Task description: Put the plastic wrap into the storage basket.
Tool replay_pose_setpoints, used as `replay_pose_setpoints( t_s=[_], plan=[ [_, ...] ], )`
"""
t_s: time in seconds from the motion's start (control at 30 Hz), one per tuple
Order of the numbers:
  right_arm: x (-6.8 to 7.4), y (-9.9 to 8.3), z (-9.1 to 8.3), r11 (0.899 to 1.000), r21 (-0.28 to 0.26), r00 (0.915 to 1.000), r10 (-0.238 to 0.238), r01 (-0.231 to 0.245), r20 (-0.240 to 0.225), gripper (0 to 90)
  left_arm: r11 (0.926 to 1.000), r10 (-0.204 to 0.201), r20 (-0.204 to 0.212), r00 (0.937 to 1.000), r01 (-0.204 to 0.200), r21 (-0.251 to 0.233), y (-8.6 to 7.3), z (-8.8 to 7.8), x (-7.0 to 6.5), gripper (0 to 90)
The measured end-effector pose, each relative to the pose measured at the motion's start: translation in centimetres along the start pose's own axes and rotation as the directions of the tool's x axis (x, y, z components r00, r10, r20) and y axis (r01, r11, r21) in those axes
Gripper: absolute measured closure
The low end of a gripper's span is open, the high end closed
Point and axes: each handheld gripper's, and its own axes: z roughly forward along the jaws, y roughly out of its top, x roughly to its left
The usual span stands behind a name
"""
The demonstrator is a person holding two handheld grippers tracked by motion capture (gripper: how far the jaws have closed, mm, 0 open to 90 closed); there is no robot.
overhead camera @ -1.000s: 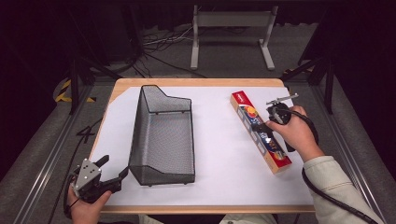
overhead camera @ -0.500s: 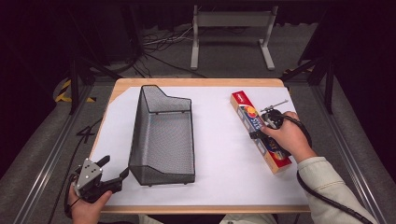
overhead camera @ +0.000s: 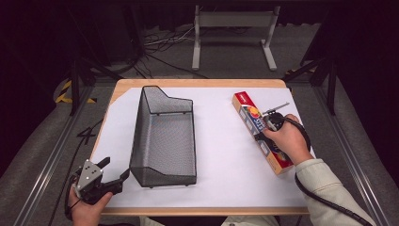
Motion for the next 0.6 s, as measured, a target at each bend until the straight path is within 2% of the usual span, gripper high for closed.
replay_pose_setpoints(
  t_s=[0.07,0.2,0.6],
  plan=[
    [0.0,-0.1,-0.3,0.999,-0.015,0.9986,0.046,-0.046,-0.025,40.0,1.0000,0.000,0.000,1.0000,0.000,-0.001,0.0,0.0,0.0,19.9],
    [0.1,0.1,-1.2,0.996,-0.033,0.9955,0.080,-0.082,-0.050,40.0,1.0000,-0.003,-0.002,1.0000,0.003,0.000,0.0,0.0,0.0,19.9],
    [0.9,0.5,-4.7,0.993,-0.107,0.9974,0.041,-0.047,-0.059,39.8,1.0000,-0.005,-0.004,1.0000,0.005,-0.001,0.0,-0.1,-0.1,19.9]
  ],
)
